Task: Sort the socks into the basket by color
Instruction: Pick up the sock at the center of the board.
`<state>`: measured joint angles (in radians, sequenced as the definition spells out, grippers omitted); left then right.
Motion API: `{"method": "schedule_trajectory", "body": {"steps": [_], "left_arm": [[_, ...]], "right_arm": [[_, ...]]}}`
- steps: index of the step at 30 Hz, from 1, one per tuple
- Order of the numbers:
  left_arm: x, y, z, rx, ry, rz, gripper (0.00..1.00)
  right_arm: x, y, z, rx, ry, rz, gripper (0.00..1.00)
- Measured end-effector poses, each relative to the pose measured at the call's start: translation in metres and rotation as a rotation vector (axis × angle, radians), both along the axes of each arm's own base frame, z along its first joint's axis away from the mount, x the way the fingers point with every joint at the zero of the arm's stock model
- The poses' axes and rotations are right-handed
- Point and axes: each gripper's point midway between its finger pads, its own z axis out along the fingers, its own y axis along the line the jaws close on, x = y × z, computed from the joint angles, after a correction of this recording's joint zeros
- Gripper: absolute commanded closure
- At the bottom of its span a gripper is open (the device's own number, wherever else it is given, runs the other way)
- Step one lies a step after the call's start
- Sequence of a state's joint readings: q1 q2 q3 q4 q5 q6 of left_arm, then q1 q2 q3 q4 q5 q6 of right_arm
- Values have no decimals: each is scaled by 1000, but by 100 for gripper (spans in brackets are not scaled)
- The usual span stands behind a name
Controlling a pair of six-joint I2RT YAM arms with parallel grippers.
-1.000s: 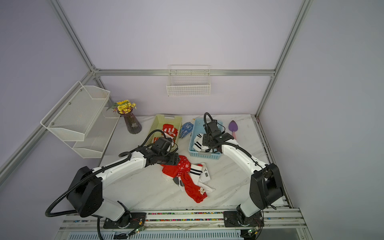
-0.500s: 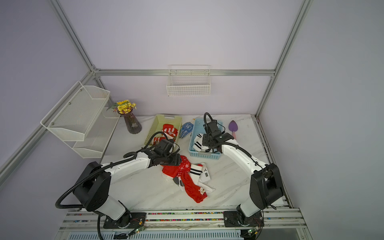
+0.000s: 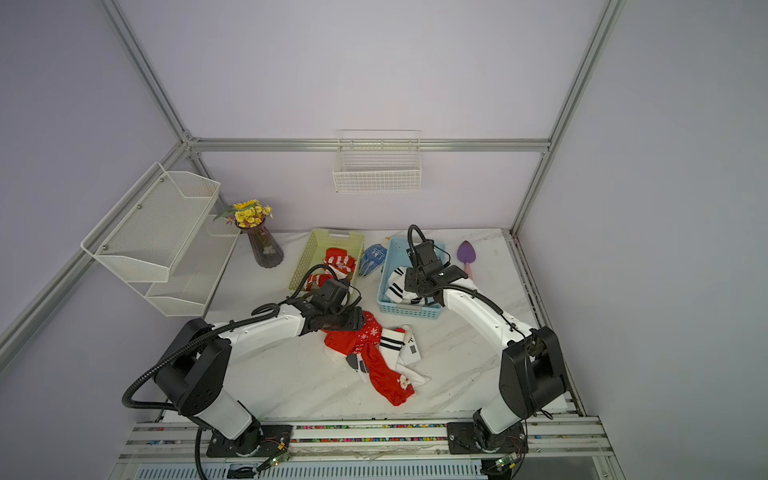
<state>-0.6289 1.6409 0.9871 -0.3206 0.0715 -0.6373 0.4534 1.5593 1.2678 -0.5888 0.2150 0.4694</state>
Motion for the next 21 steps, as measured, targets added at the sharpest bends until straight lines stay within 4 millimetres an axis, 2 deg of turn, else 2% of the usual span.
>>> {"method": "schedule_trajectory", "body": {"steps": [14, 19, 21], "left_arm": [[8, -7, -5, -34, -9, 25, 45], [9, -8, -12, -32, 1, 24, 52], [9, -9, -13, -32, 4, 24, 58]], "right_arm": [[0, 0, 0, 0, 0, 0, 66], [0, 0, 0, 0, 1, 0, 66], [0, 0, 0, 0, 1, 0, 66]]}}
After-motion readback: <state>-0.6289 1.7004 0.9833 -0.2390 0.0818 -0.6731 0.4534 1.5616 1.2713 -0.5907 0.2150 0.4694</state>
